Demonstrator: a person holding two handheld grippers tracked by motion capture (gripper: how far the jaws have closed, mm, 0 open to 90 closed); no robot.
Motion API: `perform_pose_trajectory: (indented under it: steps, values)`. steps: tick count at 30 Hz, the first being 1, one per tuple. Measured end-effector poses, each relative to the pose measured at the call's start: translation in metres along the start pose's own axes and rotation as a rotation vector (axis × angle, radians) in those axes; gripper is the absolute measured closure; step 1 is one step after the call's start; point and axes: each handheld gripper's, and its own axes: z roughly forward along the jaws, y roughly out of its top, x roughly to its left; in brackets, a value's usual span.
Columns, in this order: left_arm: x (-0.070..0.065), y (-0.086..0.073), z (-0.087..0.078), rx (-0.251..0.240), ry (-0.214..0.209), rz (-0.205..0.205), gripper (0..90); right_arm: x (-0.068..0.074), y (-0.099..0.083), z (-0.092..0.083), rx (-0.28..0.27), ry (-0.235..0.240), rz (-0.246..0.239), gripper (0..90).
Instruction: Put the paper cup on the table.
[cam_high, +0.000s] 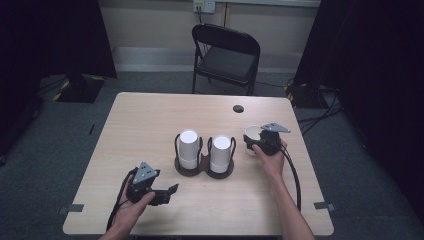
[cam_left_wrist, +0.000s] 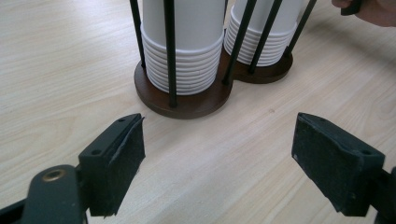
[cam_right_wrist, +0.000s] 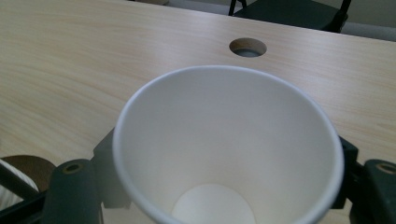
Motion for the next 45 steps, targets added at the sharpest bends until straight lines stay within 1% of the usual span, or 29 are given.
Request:
perform_pose_trajectory:
  steps: [1, 2, 5, 10, 13, 14, 16, 20, 22, 23, 26, 27, 28, 30, 31, 32, 34, 36, 37, 39, 40, 41, 42, 43, 45]
  values:
    - [-0.001, 0.0, 0.0, 0.001, -0.004, -0.007, 17.1, 0.0, 0.0, -0.001, 0.007, -0.003, -0.009, 25.3]
    - [-0.001, 0.001, 0.0, 0.0, -0.002, 0.0, 17.1, 0.0, -0.001, -0.002, 0.013, -0.002, -0.008, 25.3]
    - [-0.002, 0.001, -0.001, -0.005, -0.008, 0.001, 17.1, -0.002, -0.004, -0.006, 0.022, 0.003, -0.001, 25.3]
    - [-0.001, 0.001, -0.001, -0.002, -0.005, -0.001, 17.1, -0.001, -0.006, -0.011, 0.059, 0.006, -0.024, 24.6]
    - [0.0, 0.001, -0.002, -0.006, -0.005, -0.003, 17.1, 0.0, -0.006, -0.011, 0.06, 0.004, -0.023, 24.0]
    - [0.0, 0.001, -0.002, -0.006, -0.002, 0.004, 17.2, 0.0, -0.006, -0.01, 0.06, 0.004, -0.021, 23.8]
    - [0.0, 0.001, -0.002, -0.005, -0.001, -0.001, 17.1, 0.001, -0.007, -0.01, 0.06, 0.008, -0.015, 23.5]
    - [0.0, 0.001, -0.001, -0.004, -0.005, -0.007, 17.1, 0.001, -0.008, -0.009, 0.06, 0.031, 0.003, 22.6]
    - [0.0, 0.001, -0.001, -0.005, -0.004, -0.002, 17.1, 0.0, -0.009, -0.008, 0.056, 0.044, 0.02, 18.3]
    - [0.001, 0.001, -0.001, -0.004, -0.003, 0.007, 17.1, 0.0, -0.01, -0.008, 0.057, 0.053, 0.034, 17.7]
    - [0.001, 0.001, -0.002, -0.004, -0.002, 0.006, 17.1, -0.001, -0.014, -0.006, 0.067, 0.055, 0.045, 13.9]
    - [0.0, 0.001, -0.001, -0.004, -0.003, -0.006, 17.1, -0.001, -0.015, -0.005, 0.072, 0.056, 0.05, 13.9]
    - [0.0, 0.001, -0.001, -0.005, -0.003, -0.006, 17.1, -0.001, -0.017, -0.005, 0.078, 0.063, 0.052, 13.9]
    - [0.001, 0.001, -0.001, -0.003, -0.002, -0.007, 17.1, -0.003, -0.019, -0.004, 0.089, 0.06, 0.052, 13.9]
    - [0.001, 0.001, -0.001, -0.002, -0.001, -0.003, 17.2, -0.003, -0.019, -0.004, 0.098, 0.06, 0.043, 14.0]
    - [0.001, 0.001, -0.001, 0.0, 0.0, -0.004, 17.2, -0.004, -0.018, -0.006, 0.093, 0.056, 0.042, 13.9]
    - [0.001, 0.001, 0.0, 0.001, -0.003, -0.007, 17.1, -0.007, -0.017, -0.009, 0.084, 0.069, 0.069, 13.8]
    - [0.001, 0.001, 0.0, 0.002, -0.001, -0.004, 17.1, -0.007, -0.017, -0.011, 0.093, 0.062, 0.057, 13.9]
    - [0.001, 0.001, 0.0, -0.002, -0.001, -0.004, 17.1, -0.006, -0.017, -0.012, 0.097, 0.068, 0.049, 13.9]
    - [0.001, 0.001, -0.001, -0.003, 0.003, -0.002, 17.1, -0.006, -0.018, -0.014, 0.103, 0.062, 0.046, 13.9]
    - [0.002, 0.001, -0.001, -0.002, 0.003, 0.002, 17.1, -0.006, -0.018, -0.015, 0.108, 0.062, 0.046, 13.9]
    - [0.001, 0.001, -0.001, -0.002, 0.003, -0.008, 17.1, -0.007, -0.018, -0.016, 0.108, 0.055, 0.045, 13.9]
    - [0.002, 0.001, -0.001, -0.003, 0.006, -0.002, 17.1, -0.009, -0.018, -0.018, 0.107, 0.048, 0.05, 14.2]
    - [0.002, 0.001, -0.001, -0.007, 0.004, -0.012, 17.1, -0.011, -0.018, -0.019, 0.11, 0.057, 0.053, 14.4]
    - [0.002, 0.001, -0.001, -0.011, 0.006, -0.015, 17.2, -0.012, -0.018, -0.023, 0.12, 0.058, 0.054, 14.3]
